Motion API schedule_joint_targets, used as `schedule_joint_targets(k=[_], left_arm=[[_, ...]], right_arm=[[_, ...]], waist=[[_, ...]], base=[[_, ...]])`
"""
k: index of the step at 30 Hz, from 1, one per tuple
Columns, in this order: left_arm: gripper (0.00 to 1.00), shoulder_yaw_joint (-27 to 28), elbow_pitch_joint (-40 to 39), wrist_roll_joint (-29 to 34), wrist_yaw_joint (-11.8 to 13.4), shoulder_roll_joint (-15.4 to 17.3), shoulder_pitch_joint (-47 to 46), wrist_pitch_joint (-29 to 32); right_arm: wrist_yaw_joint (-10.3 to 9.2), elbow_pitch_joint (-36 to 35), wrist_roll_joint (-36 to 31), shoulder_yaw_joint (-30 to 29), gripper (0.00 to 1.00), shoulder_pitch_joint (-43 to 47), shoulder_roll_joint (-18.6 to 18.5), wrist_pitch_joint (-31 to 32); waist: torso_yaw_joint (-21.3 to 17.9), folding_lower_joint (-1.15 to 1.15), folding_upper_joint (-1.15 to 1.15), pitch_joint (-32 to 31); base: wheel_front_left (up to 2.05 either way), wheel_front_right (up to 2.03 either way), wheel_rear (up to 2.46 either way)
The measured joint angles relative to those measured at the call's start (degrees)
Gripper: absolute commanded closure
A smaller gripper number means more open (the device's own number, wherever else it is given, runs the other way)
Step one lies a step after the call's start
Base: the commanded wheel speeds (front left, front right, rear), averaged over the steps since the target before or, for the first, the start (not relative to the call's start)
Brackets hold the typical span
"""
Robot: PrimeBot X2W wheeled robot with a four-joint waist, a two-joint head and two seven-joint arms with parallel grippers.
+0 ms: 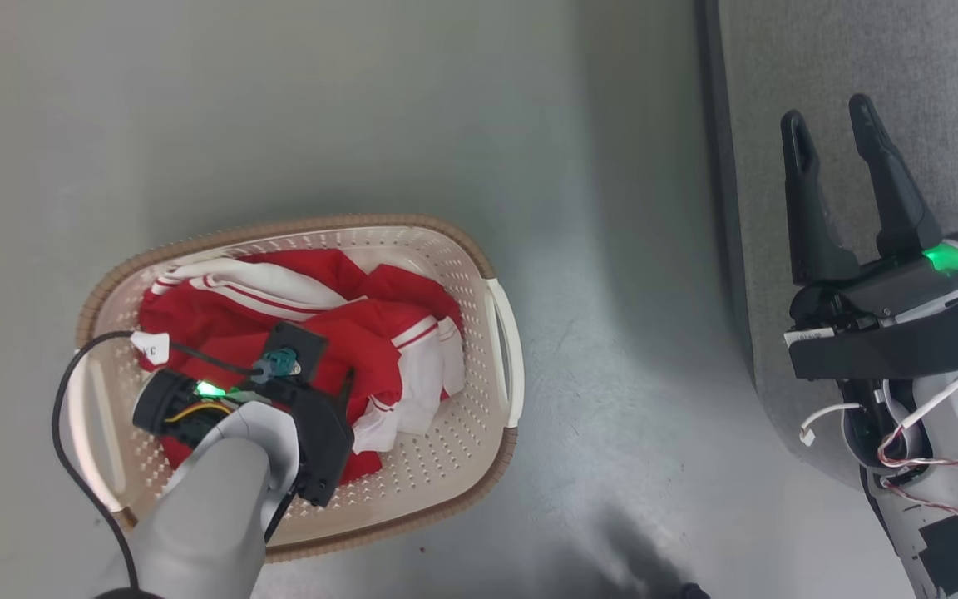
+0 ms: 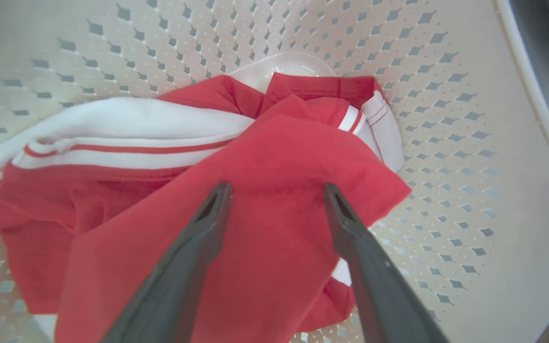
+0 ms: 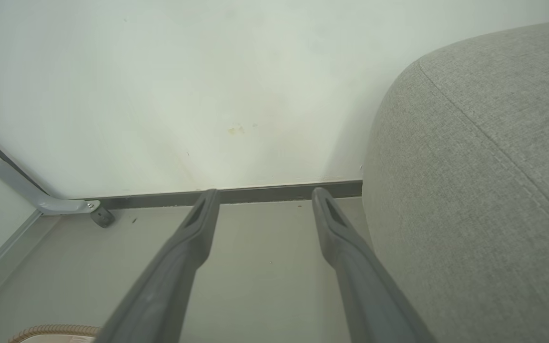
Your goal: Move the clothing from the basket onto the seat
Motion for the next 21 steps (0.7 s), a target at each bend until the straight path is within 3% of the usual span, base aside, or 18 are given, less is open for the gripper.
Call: schedule_joint_targets(k=[7,21], left_arm=[[0.00,-0.46,2.21,1.91,2.96,0.36,-2.59,0.51],[0.00,-2.69,6.35,3.98,4.53,0.38,-5.33,1.75]], right_arm=[[0.00,-0.01,0.00,0.27,0.00,-0.54,0.41,0.00],[0.00,0.55,0.00,0.93,0.00,-1.46,0.85,0.00]], waist=[[-1.36,0.00,0.00,2.01],[-2.36,0.00,0.00,3.70]], base=[[0.00,0.00,0.00],[0.00,0.00,0.00]])
